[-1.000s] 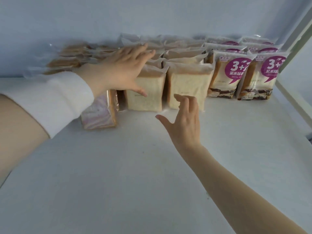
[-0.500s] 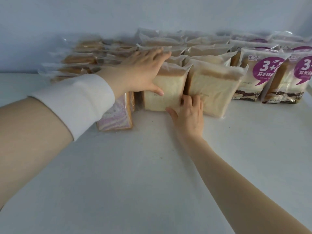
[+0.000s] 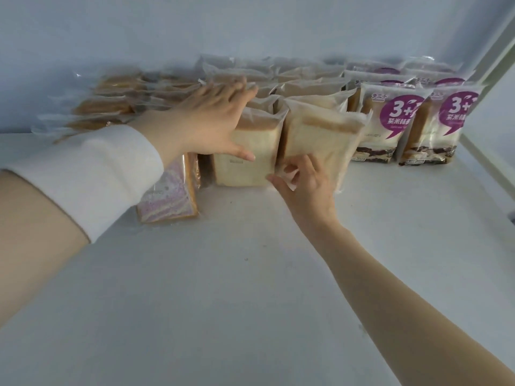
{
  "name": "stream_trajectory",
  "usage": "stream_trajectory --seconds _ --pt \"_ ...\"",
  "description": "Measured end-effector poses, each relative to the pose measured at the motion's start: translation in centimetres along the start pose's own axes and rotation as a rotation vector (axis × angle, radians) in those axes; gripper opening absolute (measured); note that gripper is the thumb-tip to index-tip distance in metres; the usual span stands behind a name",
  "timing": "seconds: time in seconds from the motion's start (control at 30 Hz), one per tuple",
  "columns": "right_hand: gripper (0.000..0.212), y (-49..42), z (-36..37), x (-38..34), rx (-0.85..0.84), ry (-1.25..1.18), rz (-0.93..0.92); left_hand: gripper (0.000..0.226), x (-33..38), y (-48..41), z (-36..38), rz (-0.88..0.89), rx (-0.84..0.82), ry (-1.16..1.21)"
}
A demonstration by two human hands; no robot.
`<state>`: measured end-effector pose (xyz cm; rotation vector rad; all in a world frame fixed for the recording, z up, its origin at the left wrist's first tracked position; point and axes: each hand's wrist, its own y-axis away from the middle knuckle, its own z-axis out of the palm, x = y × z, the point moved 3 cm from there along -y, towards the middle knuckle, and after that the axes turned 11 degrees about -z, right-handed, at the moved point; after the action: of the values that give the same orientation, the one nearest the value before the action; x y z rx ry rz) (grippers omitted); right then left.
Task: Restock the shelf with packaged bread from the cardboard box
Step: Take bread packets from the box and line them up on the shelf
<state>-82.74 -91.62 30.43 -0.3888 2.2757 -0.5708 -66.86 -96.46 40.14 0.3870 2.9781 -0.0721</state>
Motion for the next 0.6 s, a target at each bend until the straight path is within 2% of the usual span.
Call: stream_trajectory --seconds 0.07,0.13,0.23,0.4,0.5,0.6 --pt "0.026 1.2 -2.9 1.6 0.106 0.007 -0.032 0.106 1.8 0.0 -1.0 0.053 0.051 0.015" --pt "0.023 2.0 -5.0 3.5 0.137 0.027 0.015 0.099 4.4 -0.6 -1.6 0.115 0.12 0.042" --pt "0.026 1.5 -6.0 5.5 0.103 0.02 0.064 0.087 7.9 -2.3 -1.5 0.135 0.168 0.094" --pt "0.023 -0.7 -4.4 6.8 0.1 -0.037 -0.017 0.071 8.8 -4.0 0.5 0.102 0.213 0.101" --pt "0.023 -1.4 -4.0 7.2 0.08 -0.071 -0.047 0.07 8.7 -3.8 0.7 0.093 0.253 0.098" --pt "0.026 -1.2 -5.0 7.7 -0.008 -0.146 -0.079 0.077 8.7 -3.7 0.2 0.053 0.169 0.129"
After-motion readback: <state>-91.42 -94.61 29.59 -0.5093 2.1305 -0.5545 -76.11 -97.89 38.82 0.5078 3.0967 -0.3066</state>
